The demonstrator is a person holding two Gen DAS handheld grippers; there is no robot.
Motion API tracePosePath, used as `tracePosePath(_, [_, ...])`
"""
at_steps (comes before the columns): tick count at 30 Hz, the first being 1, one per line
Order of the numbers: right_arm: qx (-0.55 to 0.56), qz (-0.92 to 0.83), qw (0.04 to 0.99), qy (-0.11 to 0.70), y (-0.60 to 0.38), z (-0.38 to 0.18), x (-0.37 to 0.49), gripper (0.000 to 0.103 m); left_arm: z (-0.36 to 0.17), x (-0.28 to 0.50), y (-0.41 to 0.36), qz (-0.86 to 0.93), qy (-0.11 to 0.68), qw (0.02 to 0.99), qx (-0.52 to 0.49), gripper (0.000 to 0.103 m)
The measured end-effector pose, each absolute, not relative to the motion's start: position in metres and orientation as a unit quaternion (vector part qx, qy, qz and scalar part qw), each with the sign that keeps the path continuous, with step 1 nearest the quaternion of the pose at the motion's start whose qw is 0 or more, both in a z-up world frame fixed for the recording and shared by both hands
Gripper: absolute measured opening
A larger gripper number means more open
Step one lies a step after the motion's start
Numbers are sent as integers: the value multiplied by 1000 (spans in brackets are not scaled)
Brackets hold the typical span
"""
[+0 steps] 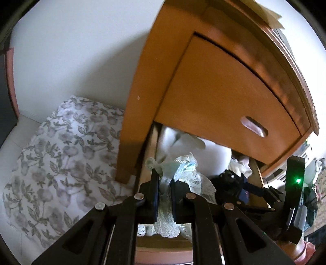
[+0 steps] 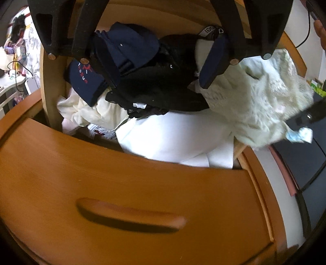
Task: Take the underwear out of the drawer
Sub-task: 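Grasp the black strappy garment with the right tool while the left tool holds the lace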
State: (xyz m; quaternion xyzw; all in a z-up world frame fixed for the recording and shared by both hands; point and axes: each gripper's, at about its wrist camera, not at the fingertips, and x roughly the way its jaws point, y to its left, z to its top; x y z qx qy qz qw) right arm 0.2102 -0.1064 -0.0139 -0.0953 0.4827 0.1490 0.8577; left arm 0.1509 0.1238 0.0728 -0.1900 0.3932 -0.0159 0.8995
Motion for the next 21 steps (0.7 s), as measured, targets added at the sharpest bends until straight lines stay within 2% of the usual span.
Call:
tracePosePath(13, [-202, 145, 821, 514, -73, -30, 226, 80, 72, 148, 129, -21, 388, 899, -204, 10])
tracePosePath(18, [-225, 134, 819, 510, -65, -31, 228, 72, 71, 148, 128, -26, 390, 897, -207, 10])
tracePosePath(20, [-221, 139, 818, 513, -64, -33, 229, 58, 71, 148, 128, -29, 390, 897, -208, 10])
tracePosePath(21, [-218, 140, 817, 515, -64, -34, 230, 54, 71, 147, 128, -29, 390, 897, -208, 10])
